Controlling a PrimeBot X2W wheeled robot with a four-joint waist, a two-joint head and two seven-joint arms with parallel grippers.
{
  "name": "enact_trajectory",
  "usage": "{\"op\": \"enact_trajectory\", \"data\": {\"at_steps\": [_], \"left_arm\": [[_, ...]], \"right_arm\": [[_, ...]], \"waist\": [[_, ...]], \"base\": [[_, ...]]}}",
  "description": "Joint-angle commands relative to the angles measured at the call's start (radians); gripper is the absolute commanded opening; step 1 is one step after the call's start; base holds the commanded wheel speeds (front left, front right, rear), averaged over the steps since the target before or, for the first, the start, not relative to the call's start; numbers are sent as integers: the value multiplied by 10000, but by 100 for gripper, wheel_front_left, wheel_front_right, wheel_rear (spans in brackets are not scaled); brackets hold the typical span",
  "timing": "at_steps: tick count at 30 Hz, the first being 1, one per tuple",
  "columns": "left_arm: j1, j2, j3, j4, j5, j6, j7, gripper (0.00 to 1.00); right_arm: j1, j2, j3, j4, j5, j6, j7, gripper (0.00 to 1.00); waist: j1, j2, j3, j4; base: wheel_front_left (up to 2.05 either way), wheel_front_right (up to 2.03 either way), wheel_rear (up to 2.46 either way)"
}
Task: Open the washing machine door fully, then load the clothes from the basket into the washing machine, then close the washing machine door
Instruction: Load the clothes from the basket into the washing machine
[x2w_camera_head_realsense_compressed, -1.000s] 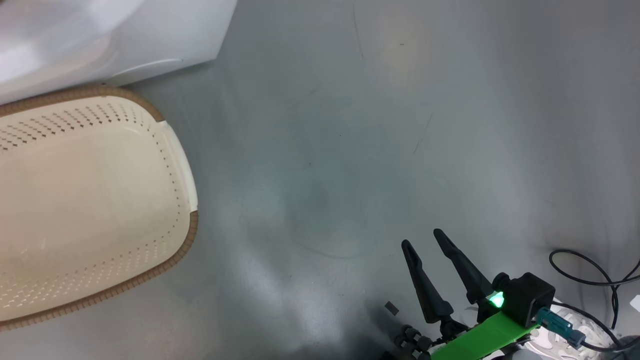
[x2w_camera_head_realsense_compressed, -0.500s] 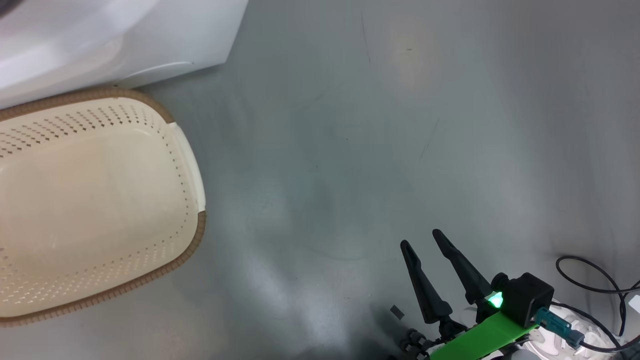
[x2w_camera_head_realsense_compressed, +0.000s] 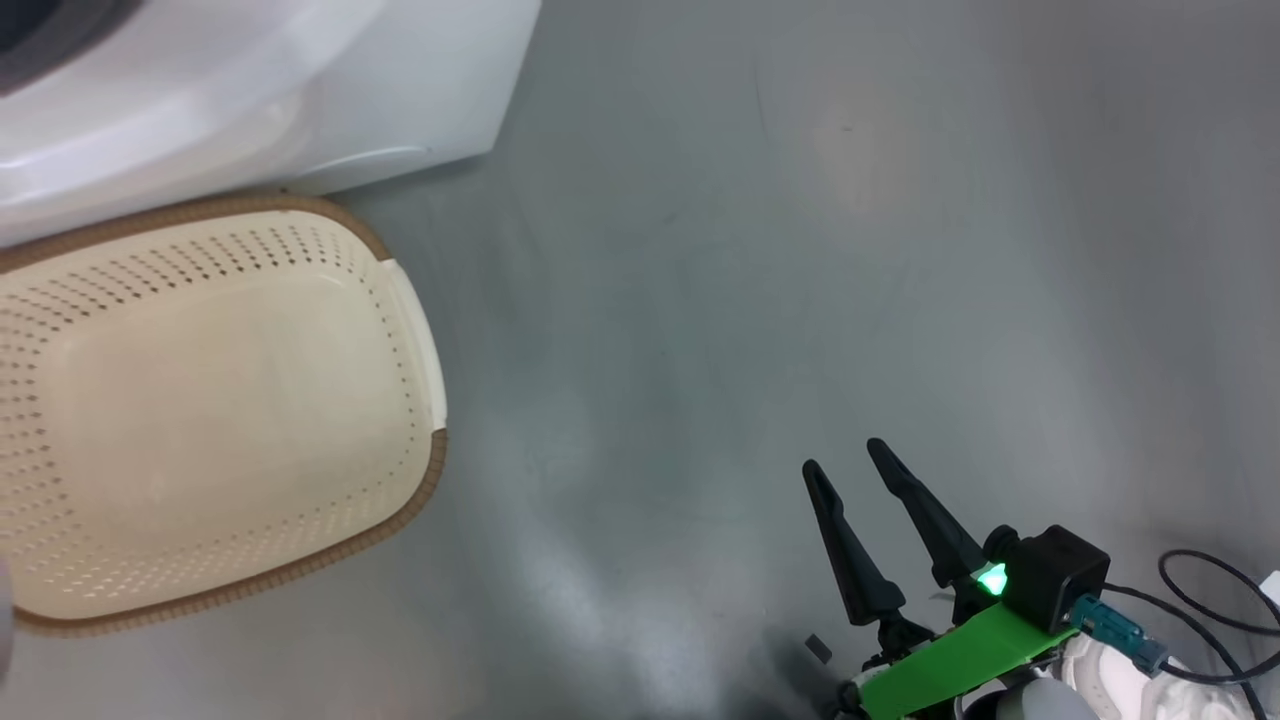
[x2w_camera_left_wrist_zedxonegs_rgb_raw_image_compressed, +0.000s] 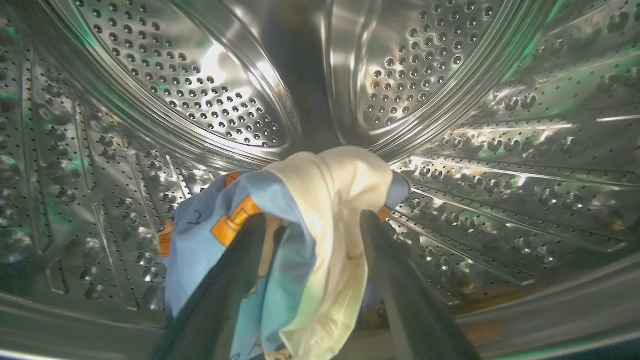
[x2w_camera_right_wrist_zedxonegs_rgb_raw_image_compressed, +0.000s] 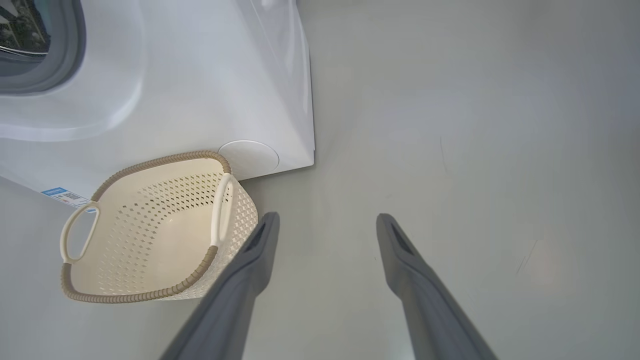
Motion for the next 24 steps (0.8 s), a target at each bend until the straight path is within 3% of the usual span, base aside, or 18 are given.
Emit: {"op": "enact_trajectory", "data": {"at_steps": [1,19,24], "left_arm": [[236,269,3,-144,-70,-34,-92,100],[3034,-519,674,-168,-1320,-702,-607,100],[4285,-730,790,-1063,-1492,-830,-615,100]], "right_arm": [[76,-133,210,-129,81,16,-49,100],[-138,-317,-29,352,92,16,-49,100],[21,-459,-254,424,48,16,-49,100]], "waist": [[0,0,-318,227],[0,0,-2611,1117],[0,0,-3363,1435]], "base": [[0,0,0],[0,0,0],[0,0,0]]}}
